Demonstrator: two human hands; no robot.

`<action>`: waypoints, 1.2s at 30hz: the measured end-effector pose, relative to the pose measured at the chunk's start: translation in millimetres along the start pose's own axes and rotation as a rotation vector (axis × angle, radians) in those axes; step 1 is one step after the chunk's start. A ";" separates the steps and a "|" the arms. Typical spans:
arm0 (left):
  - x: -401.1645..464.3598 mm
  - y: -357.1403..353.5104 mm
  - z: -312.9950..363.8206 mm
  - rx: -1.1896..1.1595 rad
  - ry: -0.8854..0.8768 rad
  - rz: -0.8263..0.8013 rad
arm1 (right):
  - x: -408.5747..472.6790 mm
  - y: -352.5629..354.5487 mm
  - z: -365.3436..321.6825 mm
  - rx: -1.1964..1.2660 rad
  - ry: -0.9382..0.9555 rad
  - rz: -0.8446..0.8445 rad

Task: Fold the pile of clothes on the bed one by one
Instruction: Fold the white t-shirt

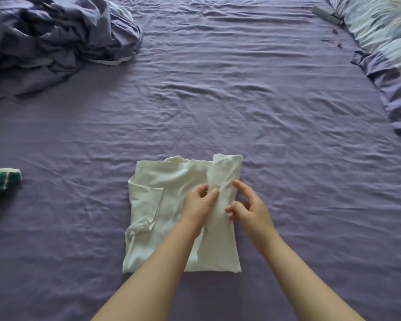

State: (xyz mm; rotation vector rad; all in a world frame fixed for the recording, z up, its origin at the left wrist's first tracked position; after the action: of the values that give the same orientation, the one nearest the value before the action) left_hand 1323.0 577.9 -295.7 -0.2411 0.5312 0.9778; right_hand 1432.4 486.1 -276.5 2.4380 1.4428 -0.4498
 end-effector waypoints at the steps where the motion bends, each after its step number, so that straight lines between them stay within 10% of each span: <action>1: -0.8 16.1 5.0 0.070 -0.045 0.051 | 0.1 -5.4 -3.4 -0.071 0.033 0.017; 8: -18.9 129.6 13.0 0.428 -0.241 0.236 | 4.9 -60.6 6.0 -0.476 0.091 0.030; 17: -4.9 182.8 -40.4 0.435 -0.006 0.248 | 7.6 -97.9 30.2 -0.617 -0.028 0.092; 21: -9.8 200.7 -45.7 0.622 0.104 0.449 | 10.3 -95.7 35.8 -0.514 -0.126 0.196; 28: -9.7 176.2 -64.7 -0.011 0.276 0.201 | 11.1 -93.0 45.1 -0.225 -0.241 0.161; 36: -34.9 156.0 -40.5 0.246 0.123 0.191 | -10.0 -83.2 41.0 0.058 -0.207 0.019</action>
State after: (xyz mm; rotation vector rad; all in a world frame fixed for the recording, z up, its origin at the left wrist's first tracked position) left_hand 1163.9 620.5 -305.1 -0.0298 0.7912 1.0761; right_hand 1349.4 501.2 -316.2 2.3650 1.3368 -0.7254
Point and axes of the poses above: each hand's wrist, its own x-axis towards the middle knuckle, its own y-axis out of the back of the hand, z = x × y, the point moved 8 cm from there along x, towards the middle knuckle, and after that the axes turned 4 degrees about -z, right-handed, at the moved point
